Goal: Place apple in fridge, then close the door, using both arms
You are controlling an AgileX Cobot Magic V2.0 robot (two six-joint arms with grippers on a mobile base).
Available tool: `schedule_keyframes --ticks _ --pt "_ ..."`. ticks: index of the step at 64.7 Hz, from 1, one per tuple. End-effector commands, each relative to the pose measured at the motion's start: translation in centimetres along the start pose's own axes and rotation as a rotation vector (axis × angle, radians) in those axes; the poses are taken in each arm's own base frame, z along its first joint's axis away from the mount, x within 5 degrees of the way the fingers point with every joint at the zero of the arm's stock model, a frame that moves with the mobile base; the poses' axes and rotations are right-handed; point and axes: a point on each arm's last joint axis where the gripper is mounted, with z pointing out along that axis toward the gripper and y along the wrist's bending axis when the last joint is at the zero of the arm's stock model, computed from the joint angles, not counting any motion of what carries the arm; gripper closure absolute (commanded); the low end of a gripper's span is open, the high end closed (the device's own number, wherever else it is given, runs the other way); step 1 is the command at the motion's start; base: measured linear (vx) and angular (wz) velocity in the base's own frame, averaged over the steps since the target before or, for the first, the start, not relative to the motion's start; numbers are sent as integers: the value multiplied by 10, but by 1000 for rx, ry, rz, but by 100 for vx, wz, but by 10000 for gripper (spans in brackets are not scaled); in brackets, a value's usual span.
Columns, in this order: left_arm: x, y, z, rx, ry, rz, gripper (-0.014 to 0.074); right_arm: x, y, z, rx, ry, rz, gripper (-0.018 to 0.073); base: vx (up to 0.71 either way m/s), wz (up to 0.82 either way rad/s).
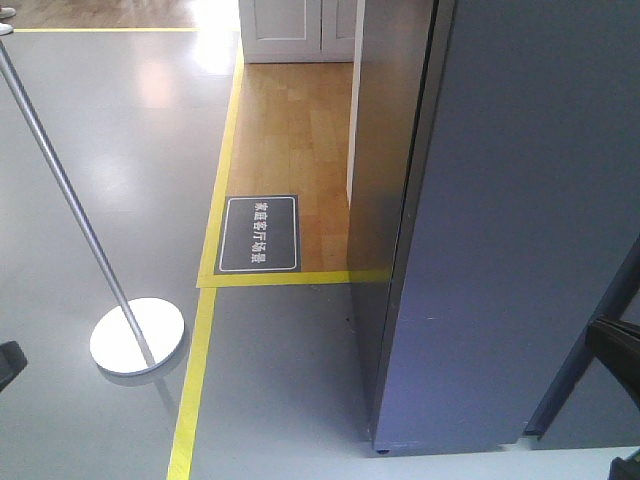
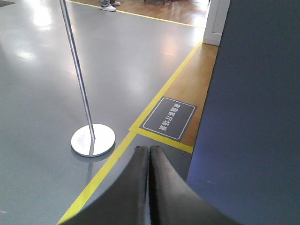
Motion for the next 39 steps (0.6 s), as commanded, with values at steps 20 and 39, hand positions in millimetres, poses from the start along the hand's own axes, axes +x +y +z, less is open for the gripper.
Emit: schedule_keyframes --ticks 20,39 --pt "-6 -12 -1 78 -9 -11 602 -11 -2 -2 25 -58 13 562 0 0" --pt "-6 -13 -1 87 -15 -23 602 -11 -2 -2 25 -58 13 562 0 0"
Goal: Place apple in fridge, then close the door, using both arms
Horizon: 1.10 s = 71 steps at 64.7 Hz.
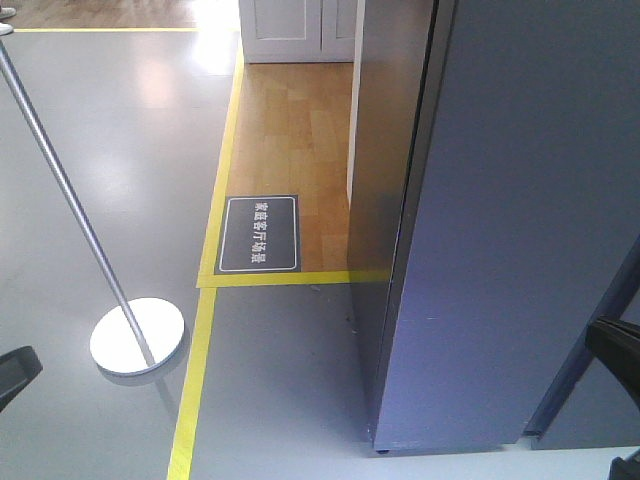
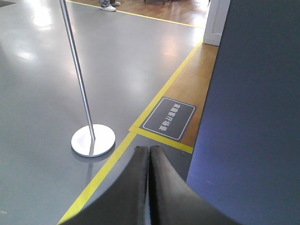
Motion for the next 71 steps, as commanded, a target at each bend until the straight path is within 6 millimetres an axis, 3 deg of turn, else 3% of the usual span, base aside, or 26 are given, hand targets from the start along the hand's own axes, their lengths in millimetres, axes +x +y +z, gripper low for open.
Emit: schedule_keyframes --ticks 1,71 --pt "-10 -7 -2 35 -47 -29 602 -11 -2 -2 25 -58 13 562 0 0" --pt "-10 -7 -2 35 -47 -29 602 -11 -2 -2 25 -58 13 562 0 0"
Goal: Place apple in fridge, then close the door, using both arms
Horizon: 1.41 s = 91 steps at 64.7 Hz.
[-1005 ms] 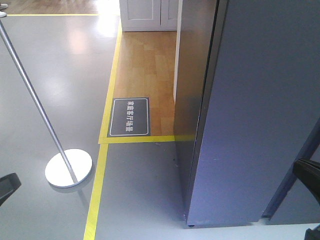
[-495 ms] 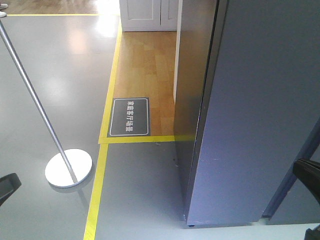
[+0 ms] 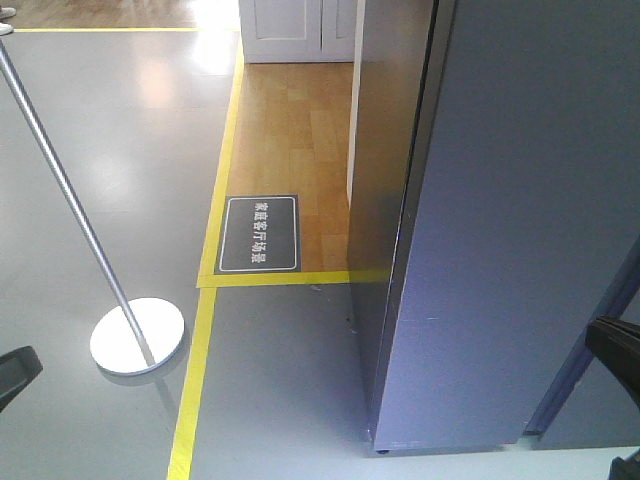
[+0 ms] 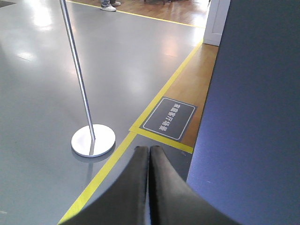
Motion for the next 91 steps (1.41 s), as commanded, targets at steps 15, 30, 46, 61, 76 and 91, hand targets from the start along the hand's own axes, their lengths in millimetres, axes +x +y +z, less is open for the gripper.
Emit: schedule_keyframes --ticks 15,30,46,61,76,91 --pt "-10 -7 -2 35 -47 -29 602 -11 -2 -2 25 -57 13 562 0 0" --pt "-10 -7 -2 35 -47 -29 602 -11 -2 -2 25 -57 13 562 0 0" --pt "-10 -7 -2 35 -47 -29 602 -11 -2 -2 25 -57 13 562 0 0" --pt "-10 -7 -2 35 -47 -29 602 -11 -2 -2 25 -57 13 562 0 0" --pt "-10 -7 -2 35 -47 -29 602 -11 -2 -2 25 -57 13 562 0 0" --pt "-10 -7 -2 35 -47 -29 602 -11 -2 -2 25 -57 13 562 0 0"
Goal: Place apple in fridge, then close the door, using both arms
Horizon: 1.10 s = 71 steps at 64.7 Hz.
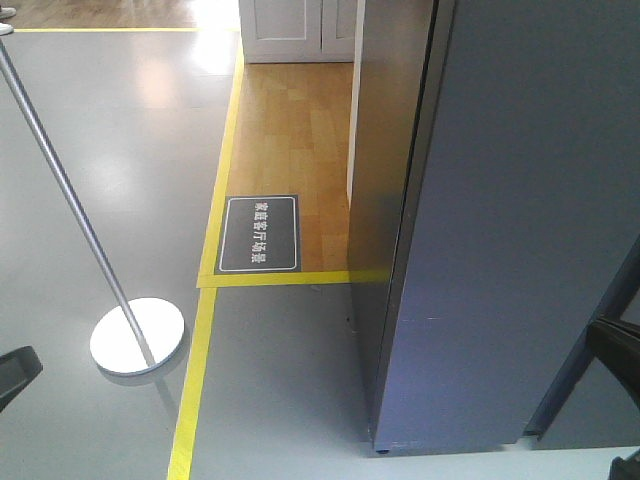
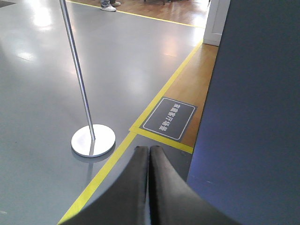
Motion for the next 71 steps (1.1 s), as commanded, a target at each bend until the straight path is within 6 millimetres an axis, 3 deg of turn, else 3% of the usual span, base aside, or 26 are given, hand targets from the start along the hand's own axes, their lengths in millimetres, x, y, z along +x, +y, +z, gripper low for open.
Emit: schedule_keyframes --ticks 1,39,50,60,71 --pt "-10 -7 -2 35 -47 -29 602 -11 -2 -2 25 -57 13 562 0 0" --pt "-8 -5 -2 11 -30 13 602 -11 -2 -2 25 -57 13 562 0 0" --pt "-9 -4 -2 -8 -44 163 602 -11 -2 -2 25 -57 13 562 0 0" --pt "-8 4 -3 -95 -21 297 602 -11 -2 -2 25 -57 13 562 0 0" --pt "-6 15 -14 -277 -38 277 602 -11 -2 -2 25 -57 13 562 0 0"
